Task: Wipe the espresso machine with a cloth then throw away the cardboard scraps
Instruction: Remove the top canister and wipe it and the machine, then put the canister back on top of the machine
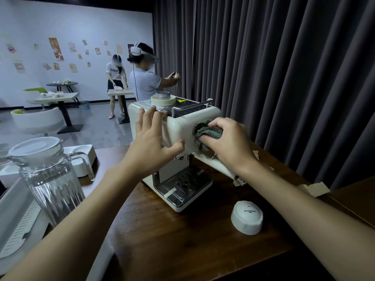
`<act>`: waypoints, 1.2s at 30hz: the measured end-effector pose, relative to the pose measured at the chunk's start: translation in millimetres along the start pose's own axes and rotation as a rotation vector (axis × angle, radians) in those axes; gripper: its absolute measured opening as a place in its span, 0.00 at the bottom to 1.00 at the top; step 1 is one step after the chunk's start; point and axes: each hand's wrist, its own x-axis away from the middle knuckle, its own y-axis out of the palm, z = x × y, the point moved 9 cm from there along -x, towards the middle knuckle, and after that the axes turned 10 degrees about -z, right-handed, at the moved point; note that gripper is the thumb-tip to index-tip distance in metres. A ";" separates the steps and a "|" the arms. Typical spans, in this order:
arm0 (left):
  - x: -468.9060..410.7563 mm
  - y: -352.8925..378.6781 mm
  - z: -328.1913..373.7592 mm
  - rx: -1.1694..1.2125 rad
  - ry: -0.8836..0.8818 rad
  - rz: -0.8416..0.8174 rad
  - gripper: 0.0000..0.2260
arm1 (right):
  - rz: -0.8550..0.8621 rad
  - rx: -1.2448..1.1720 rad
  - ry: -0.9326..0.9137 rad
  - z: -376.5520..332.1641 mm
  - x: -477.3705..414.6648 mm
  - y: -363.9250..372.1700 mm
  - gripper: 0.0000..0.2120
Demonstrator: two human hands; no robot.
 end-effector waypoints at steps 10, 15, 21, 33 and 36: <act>8.2 -2.1 -4.8 0.079 -0.014 -0.062 0.35 | -0.221 -0.049 -0.113 -23.1 28.4 10.6 0.15; 37.7 -20.6 9.1 0.186 0.022 0.127 0.16 | -0.285 -0.083 -0.142 -23.8 48.4 22.7 0.15; 76.1 20.9 27.8 0.255 0.055 -0.068 0.03 | -0.507 -0.148 -0.081 6.1 88.8 58.6 0.15; 96.3 134.2 -11.4 0.677 -0.275 -0.281 0.10 | -0.723 -0.098 0.023 67.7 121.0 80.4 0.27; 94.0 148.0 -12.5 0.620 -0.300 -0.268 0.08 | -0.774 -0.085 0.053 85.2 126.1 83.8 0.28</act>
